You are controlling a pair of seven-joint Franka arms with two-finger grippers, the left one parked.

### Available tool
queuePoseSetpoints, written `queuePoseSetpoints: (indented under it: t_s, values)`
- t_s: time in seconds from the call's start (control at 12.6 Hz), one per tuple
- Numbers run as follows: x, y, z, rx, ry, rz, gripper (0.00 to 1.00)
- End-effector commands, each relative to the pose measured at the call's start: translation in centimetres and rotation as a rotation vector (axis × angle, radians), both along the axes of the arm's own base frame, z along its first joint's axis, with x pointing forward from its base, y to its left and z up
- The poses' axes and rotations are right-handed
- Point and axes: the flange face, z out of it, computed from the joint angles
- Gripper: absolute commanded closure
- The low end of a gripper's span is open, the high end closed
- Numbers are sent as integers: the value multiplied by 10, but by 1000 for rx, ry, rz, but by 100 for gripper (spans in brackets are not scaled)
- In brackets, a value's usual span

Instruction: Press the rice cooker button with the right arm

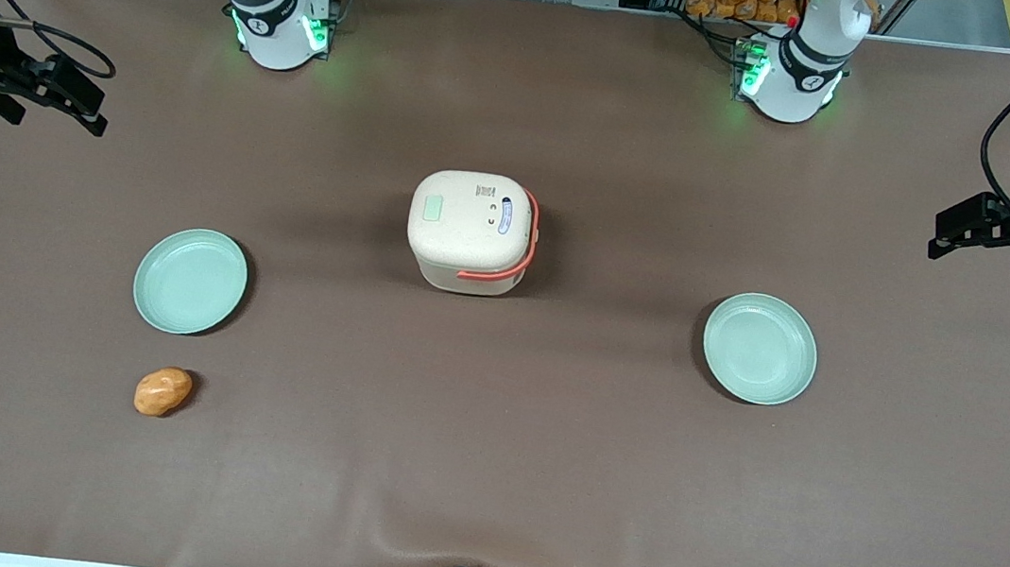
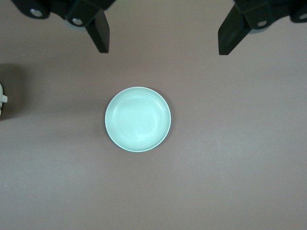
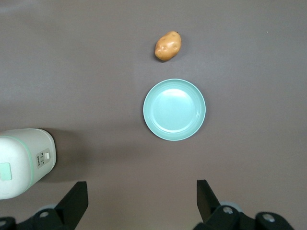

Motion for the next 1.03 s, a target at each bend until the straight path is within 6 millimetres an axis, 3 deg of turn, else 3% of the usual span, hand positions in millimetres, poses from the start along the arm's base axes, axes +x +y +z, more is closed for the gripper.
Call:
queuePoseSetpoints:
  t_s: [0.0,0.24,0.95]
  values:
    - [-2,-3,6,2,-7,-3,0]
    - [-2,4,5,3,-4,9,0]
    - [-5,70,1,8,-9,107,0]
